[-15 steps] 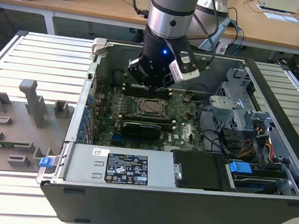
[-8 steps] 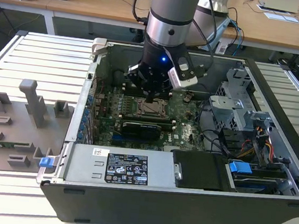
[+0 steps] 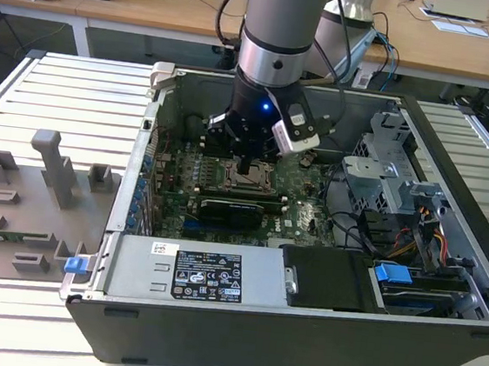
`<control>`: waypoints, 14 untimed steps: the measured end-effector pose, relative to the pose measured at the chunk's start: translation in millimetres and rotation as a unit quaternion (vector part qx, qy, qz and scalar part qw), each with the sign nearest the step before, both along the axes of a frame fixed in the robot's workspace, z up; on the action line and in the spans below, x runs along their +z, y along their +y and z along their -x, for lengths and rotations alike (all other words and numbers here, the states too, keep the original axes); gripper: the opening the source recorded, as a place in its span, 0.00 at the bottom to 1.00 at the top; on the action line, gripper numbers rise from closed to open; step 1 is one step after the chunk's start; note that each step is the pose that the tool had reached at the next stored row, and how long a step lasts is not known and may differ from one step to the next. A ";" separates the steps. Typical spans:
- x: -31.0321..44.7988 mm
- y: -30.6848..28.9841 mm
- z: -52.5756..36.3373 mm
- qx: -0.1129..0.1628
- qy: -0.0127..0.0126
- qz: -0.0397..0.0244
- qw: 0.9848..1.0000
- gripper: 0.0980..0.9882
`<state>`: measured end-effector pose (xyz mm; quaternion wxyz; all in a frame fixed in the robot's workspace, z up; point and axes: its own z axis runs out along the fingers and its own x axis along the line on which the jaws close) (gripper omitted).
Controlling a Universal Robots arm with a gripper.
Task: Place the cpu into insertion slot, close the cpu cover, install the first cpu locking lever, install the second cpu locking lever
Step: 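Install the second cpu locking lever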
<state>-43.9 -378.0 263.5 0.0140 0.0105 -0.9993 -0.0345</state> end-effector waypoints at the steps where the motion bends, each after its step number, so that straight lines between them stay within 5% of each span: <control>1: -3.2 -0.7 0.0 0.000 0.000 0.000 1.000 0.01; 4: -8.7 -1.8 0.0 0.000 0.000 -0.002 1.000 0.01; 6: -9.5 -3.0 -0.2 0.000 0.000 -0.026 1.000 0.01; 7: -10.3 -3.7 -0.7 0.000 0.000 -0.032 0.999 0.01; 14: -28.1 -7.1 4.2 0.000 0.001 -0.036 0.999 0.01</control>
